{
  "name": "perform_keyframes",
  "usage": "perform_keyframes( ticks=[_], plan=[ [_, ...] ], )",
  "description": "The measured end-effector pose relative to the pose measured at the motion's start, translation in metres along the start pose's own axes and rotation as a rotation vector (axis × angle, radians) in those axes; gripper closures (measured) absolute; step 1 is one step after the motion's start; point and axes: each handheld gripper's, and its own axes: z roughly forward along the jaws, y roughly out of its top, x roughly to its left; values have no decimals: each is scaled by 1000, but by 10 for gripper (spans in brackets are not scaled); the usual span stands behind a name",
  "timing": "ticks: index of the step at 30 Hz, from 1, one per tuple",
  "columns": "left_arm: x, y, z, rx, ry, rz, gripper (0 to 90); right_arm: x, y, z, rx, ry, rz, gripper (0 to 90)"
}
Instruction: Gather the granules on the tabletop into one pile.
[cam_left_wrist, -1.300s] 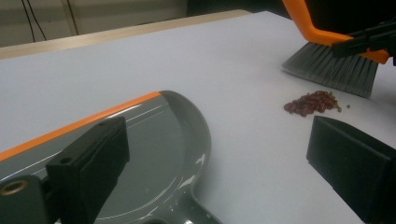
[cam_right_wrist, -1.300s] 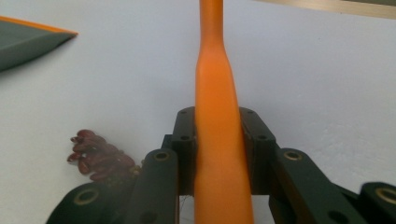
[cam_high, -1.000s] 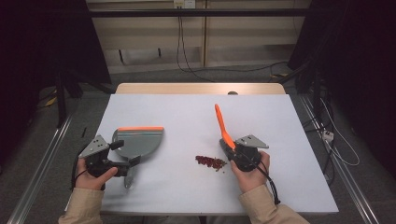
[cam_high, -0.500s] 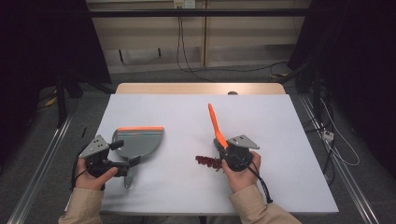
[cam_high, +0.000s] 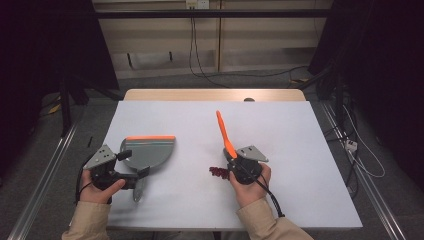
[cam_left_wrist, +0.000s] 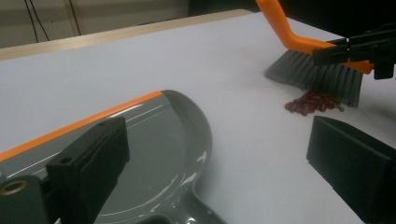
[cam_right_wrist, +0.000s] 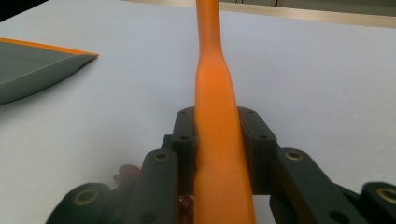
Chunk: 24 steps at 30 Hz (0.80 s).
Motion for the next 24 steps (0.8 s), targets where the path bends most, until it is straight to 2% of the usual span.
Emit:
perform_keyframes(
  ticks=[15,19,24],
  plan=[
    [1,-1,-1,-2,3,-3,56,11,4,10,-21,19,14,712],
    [2,-1,-2,-3,5,-3,56,16,5,13,-24,15,-1,713],
    [3,-1,-3,-1,8,-3,56,12,6,13,-22,10,1,713]
  ],
)
